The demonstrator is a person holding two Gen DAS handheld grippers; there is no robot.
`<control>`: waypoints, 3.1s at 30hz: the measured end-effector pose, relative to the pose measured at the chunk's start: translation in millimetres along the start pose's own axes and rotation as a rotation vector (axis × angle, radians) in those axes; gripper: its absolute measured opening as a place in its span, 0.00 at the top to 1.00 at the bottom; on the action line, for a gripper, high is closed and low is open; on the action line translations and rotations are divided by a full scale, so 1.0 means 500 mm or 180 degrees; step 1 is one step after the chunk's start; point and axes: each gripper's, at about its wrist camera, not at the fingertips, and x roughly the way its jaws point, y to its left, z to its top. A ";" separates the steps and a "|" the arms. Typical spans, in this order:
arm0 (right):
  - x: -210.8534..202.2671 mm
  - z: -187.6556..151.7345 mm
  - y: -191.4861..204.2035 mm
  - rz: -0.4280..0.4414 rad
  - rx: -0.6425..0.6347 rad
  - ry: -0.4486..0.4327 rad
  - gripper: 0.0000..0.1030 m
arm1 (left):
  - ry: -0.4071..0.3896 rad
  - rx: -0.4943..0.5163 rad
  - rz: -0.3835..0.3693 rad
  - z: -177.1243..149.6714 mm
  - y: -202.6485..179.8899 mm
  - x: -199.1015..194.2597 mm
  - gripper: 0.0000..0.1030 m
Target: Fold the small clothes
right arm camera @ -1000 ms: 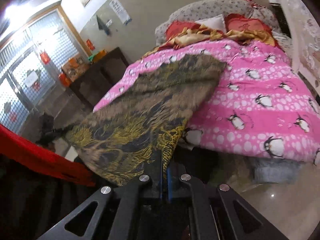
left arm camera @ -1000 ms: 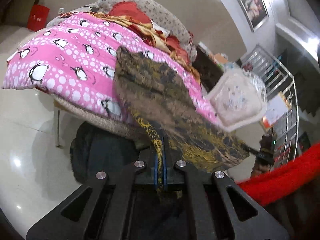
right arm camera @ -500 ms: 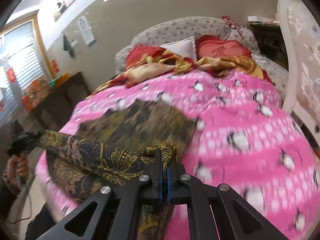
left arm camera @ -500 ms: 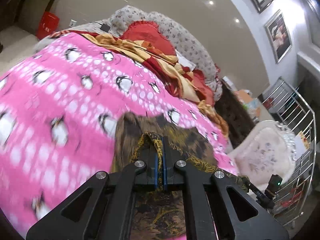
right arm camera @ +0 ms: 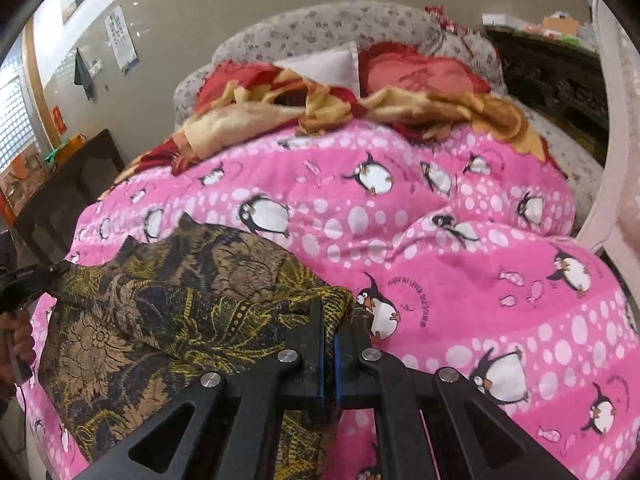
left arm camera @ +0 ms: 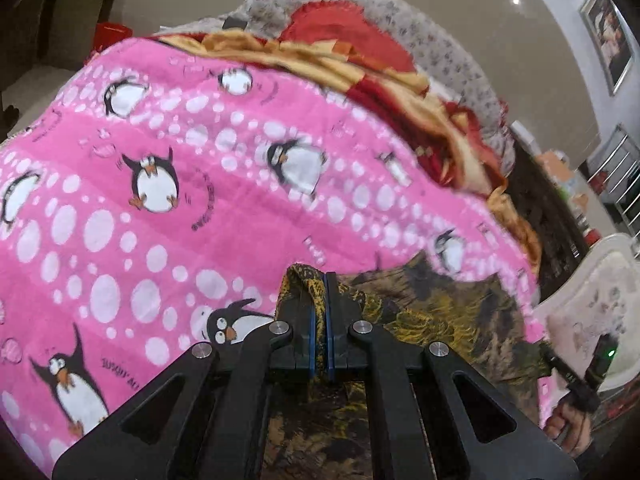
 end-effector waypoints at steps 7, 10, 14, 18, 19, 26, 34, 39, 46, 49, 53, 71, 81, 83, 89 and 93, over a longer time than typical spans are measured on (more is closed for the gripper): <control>0.040 -0.009 -0.029 0.0108 0.0286 0.0186 0.97 | 0.0150 -0.0052 -0.0056 -0.011 0.022 0.013 0.97; 0.024 0.003 -0.027 0.0133 0.0286 0.0206 0.96 | 0.0193 0.0079 -0.0018 -0.002 0.014 -0.008 0.96; -0.031 0.028 -0.024 0.0211 0.0224 0.0067 0.85 | 0.0076 0.0305 0.0265 0.017 0.007 -0.063 0.49; -0.109 0.045 -0.012 -0.0242 0.0116 -0.0267 0.52 | -0.0236 0.0412 0.0696 0.018 -0.001 -0.128 0.44; -0.127 0.043 0.004 -0.0342 0.0033 -0.0346 0.52 | -0.0298 0.0477 0.0668 0.009 -0.015 -0.141 0.44; -0.071 -0.043 0.175 -0.0248 -0.0408 -0.0016 0.52 | 0.0094 0.0741 0.0229 -0.134 -0.135 -0.061 0.44; 0.031 -0.145 0.186 -0.0410 -0.0279 0.0243 0.32 | 0.0088 0.0959 0.0416 -0.191 -0.131 -0.008 0.44; 0.036 -0.132 0.185 -0.0075 -0.0260 0.0513 0.10 | 0.0442 0.1092 0.0533 -0.165 -0.165 0.024 0.20; 0.077 -0.090 0.200 -0.0509 -0.0375 0.0662 0.02 | 0.0405 0.1336 0.1010 -0.140 -0.211 0.083 0.15; 0.087 -0.054 0.183 -0.0519 -0.0194 0.0668 0.00 | 0.0399 0.1160 0.0916 -0.082 -0.210 0.103 0.15; 0.093 0.051 0.148 -0.0432 -0.0001 0.0251 0.00 | 0.0235 0.0781 0.1036 0.034 -0.172 0.113 0.15; 0.193 0.042 0.155 -0.0147 -0.0119 0.0295 0.00 | -0.0160 0.0647 0.0722 -0.073 -0.154 0.110 0.15; 0.166 0.065 0.172 -0.0383 -0.0326 0.0405 0.01 | -0.0148 0.0567 0.0646 -0.074 -0.139 0.107 0.15; 0.102 0.056 0.195 -0.0450 -0.0435 0.0222 0.01 | -0.0149 0.0567 0.0647 -0.076 -0.140 0.108 0.15; -0.040 -0.095 0.271 -0.0362 -0.0725 0.0198 0.01 | -0.0147 0.0562 0.0637 -0.075 -0.140 0.109 0.15; 0.003 -0.209 0.264 -0.0432 -0.0705 0.0570 0.00 | -0.0145 0.0558 0.0631 -0.077 -0.139 0.112 0.15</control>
